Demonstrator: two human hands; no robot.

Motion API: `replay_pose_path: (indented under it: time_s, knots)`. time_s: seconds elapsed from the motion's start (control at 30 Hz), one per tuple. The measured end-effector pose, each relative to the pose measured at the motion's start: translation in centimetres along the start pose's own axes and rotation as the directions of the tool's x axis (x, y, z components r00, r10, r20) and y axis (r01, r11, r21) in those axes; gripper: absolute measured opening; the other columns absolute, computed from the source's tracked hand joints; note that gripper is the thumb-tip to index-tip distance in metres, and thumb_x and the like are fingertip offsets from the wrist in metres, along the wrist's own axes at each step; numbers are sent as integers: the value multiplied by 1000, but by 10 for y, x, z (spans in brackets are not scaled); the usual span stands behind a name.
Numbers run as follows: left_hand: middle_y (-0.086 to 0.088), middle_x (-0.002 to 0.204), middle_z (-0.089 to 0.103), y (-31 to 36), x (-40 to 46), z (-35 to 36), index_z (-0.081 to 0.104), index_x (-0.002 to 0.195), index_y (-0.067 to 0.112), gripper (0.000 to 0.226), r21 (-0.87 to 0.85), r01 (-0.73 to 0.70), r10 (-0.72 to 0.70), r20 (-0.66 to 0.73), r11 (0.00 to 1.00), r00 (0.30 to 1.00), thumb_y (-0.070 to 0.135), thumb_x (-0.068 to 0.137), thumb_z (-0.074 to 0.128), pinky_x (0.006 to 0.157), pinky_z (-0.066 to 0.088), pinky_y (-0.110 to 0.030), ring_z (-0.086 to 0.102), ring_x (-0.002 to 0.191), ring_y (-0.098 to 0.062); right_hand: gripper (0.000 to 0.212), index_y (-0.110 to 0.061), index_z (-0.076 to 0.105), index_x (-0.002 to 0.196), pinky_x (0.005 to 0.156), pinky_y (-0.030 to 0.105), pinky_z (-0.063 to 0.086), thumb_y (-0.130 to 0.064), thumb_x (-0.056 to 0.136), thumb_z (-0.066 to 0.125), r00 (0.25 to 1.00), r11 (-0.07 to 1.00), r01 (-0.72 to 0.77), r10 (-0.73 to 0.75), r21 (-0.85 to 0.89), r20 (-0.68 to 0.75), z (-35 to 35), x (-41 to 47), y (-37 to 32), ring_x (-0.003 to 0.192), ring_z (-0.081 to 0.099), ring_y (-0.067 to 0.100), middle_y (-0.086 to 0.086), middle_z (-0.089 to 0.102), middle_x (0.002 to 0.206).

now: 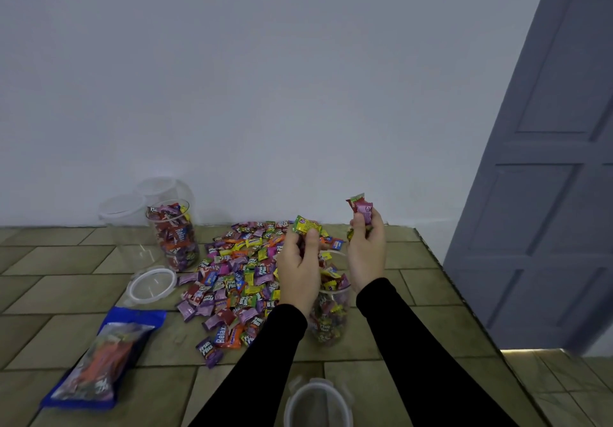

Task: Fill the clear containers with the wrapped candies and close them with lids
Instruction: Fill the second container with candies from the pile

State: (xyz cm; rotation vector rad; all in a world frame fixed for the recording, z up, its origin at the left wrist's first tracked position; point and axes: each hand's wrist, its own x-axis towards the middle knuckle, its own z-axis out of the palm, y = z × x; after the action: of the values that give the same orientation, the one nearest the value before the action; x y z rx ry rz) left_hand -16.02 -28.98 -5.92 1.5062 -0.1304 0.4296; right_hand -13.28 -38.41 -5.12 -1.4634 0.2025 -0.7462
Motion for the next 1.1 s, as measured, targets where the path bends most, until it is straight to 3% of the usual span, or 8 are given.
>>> replay_pose_path:
  time_s: [0.1, 0.17, 0.27, 0.6, 0.7, 0.83, 1.0, 1.1]
  knots:
    - [9, 63, 57, 2, -1, -3, 60, 69, 31, 31, -76, 35, -32, 35, 996, 999, 21, 98, 54, 64, 43, -43, 53, 65, -20, 16, -11, 55, 102, 63, 8, 38, -20, 101, 43, 1000, 1000, 5, -5, -14, 3, 0, -1, -2, 70, 48, 2, -11, 52, 78]
    - [13, 57, 52, 6, -2, -3, 60, 62, 29, 38, -123, 45, -39, 52, 991, 998, 10, 94, 56, 61, 38, -35, 47, 58, -11, 15, -12, 54, 101, 63, 8, 38, -21, 101, 43, 1000, 1000, 3, -3, -22, -3, 0, -1, -2, 70, 48, 3, -11, 52, 78]
    - [0, 77, 67, 6, -2, -5, 69, 81, 11, 13, -129, -16, 27, 84, 992, 996, 11, 79, 56, 66, 47, -33, 59, 72, -19, 13, -14, 54, 101, 64, 11, 38, -21, 102, 42, 1000, 1000, 3, -3, -12, 3, 1, -1, -1, 71, 47, 4, -12, 52, 79]
    - [-9, 106, 71, -7, 2, -11, 66, 108, 1, 32, -218, -40, 85, 199, 975, 976, 20, 91, 46, 90, 51, -25, 65, 106, -20, 17, -13, 55, 103, 67, 19, 39, -23, 101, 42, 1000, 999, 19, -18, -26, 6, 0, -3, -2, 70, 47, 8, -9, 50, 76]
    - [-4, 108, 70, -18, -3, -8, 67, 106, 11, 35, -200, 67, -42, 126, 977, 991, 28, 103, 37, 88, 50, -19, 63, 108, -19, 16, -14, 54, 102, 62, 9, 37, -23, 102, 41, 1000, 999, 13, -13, -34, 3, -1, -5, -4, 70, 48, 5, -10, 52, 78]
    - [-17, 109, 70, -30, -6, -4, 70, 107, 6, 67, -323, 461, -410, 216, 827, 886, 59, 95, 30, 103, 46, -47, 63, 110, -35, 15, -19, 55, 93, 63, 23, 36, -22, 102, 42, 998, 997, -49, 46, 59, 46, 0, -5, -3, 64, 44, 7, -9, 51, 74]
    - [-17, 107, 71, -32, -6, -1, 75, 98, 9, 75, -327, 467, -428, 188, 821, 884, 71, 86, 34, 105, 43, -49, 65, 107, -31, 21, -6, 62, 94, 50, 15, 39, -16, 101, 45, 983, 936, -179, 160, 303, 87, -2, -8, -11, 61, 49, 7, 4, 55, 78]
    - [-17, 103, 72, -36, -5, 0, 77, 90, 11, 72, -345, 465, -420, 201, 815, 885, 66, 91, 31, 104, 44, -50, 67, 103, -30, 24, 4, 66, 86, 57, 16, 44, -12, 96, 51, 982, 959, -152, 119, 241, 146, -2, -14, -17, 64, 55, 4, 5, 59, 74]
